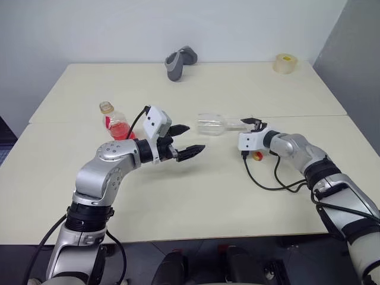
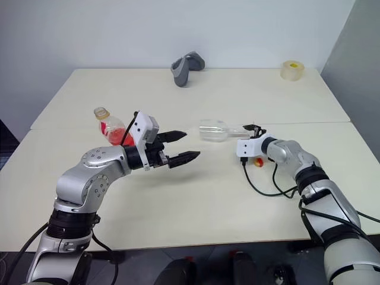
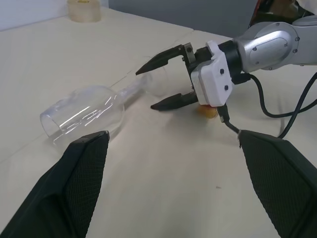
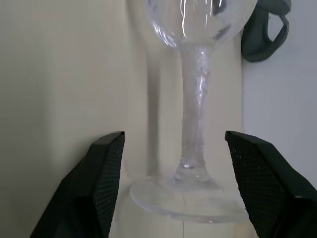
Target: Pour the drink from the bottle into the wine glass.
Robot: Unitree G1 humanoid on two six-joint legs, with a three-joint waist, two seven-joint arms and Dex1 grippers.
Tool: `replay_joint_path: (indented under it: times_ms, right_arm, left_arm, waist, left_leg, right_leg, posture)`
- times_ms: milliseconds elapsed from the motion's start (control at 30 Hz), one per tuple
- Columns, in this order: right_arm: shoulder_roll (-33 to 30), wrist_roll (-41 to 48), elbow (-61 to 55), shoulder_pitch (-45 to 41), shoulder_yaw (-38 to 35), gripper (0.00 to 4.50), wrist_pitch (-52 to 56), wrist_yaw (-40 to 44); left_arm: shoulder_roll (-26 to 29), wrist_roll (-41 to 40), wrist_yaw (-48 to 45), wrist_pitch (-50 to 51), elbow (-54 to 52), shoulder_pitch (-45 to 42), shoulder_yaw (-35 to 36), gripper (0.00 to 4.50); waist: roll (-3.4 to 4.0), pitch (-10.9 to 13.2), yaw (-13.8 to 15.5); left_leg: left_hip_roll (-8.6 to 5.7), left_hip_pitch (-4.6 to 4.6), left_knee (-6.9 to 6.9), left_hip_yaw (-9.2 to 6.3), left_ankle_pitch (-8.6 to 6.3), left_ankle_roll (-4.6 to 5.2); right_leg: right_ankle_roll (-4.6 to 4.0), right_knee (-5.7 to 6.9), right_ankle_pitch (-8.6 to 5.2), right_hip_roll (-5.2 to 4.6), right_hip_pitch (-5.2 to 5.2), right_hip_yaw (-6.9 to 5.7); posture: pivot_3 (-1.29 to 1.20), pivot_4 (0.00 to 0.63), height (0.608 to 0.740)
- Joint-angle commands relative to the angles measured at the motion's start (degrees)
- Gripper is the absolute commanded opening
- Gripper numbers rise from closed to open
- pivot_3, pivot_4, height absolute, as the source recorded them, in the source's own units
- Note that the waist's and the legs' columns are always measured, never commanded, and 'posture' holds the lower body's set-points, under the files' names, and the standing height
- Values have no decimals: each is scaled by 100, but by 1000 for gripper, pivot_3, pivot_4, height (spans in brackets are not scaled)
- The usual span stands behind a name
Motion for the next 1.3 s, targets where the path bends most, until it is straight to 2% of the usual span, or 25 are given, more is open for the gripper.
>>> replay_joint_path:
  times_ms: [33,567,667,833,933,1100,1300]
  right_arm:
    - [213,-205,-15,-382,111,3486,255,-212]
    - [926,-497,1184,-1045,521,3486,980,-197]
    - [916,-480,1265,-1069,552,2903,986,-136]
    - [886,-512,1298,-1078,625,1099,983,-160]
    - [880,-521,1294,-1082,651,175,959,-201]
    - [907,-493,1173,-1119,650,148,684,-442]
    - [1062,-7,1010,-1042,236,148,235,-635]
  left_arm:
    - [-18,9,17,-118,-25,-175,38,4500]
    - [3,-14,66,-99,-61,-152,66,4500]
    - [22,-31,81,-77,-89,-135,79,4500]
    - [40,-64,116,-26,-188,-64,61,4500]
    - [75,-79,97,-4,-208,-40,79,4500]
    - [209,-153,-72,32,-352,72,75,4500]
    - [299,-81,138,-234,-346,115,523,4500]
  waist:
    - [0,0,-18]
    - [0,0,-25]
    - [0,0,-21]
    - [1,0,-23]
    - [2,-2,-21]
    - [2,-1,-25]
    - [3,-1,-28]
  left_leg:
    - [1,0,-1,0,0,0]
    - [-1,1,-2,-2,0,-1]
    - [-1,1,-2,-3,0,-1]
    - [-2,1,-2,-3,0,-1]
    - [-2,2,-2,-3,0,-1]
    - [-3,3,-3,-4,0,-1]
    - [-2,-2,-4,-3,0,-1]
  right_leg:
    - [0,0,0,1,-2,0]
    - [-1,1,0,1,-4,2]
    - [-1,1,0,1,-4,0]
    - [0,1,0,-1,-4,1]
    - [0,2,0,0,-4,2]
    - [0,1,0,-1,-3,1]
    - [-1,2,0,0,-11,2]
  posture:
    - [0,150,740]
    - [0,150,740]
    - [0,150,740]
    - [0,150,740]
    - [0,150,740]
    - [0,150,740]
    - [0,150,740]
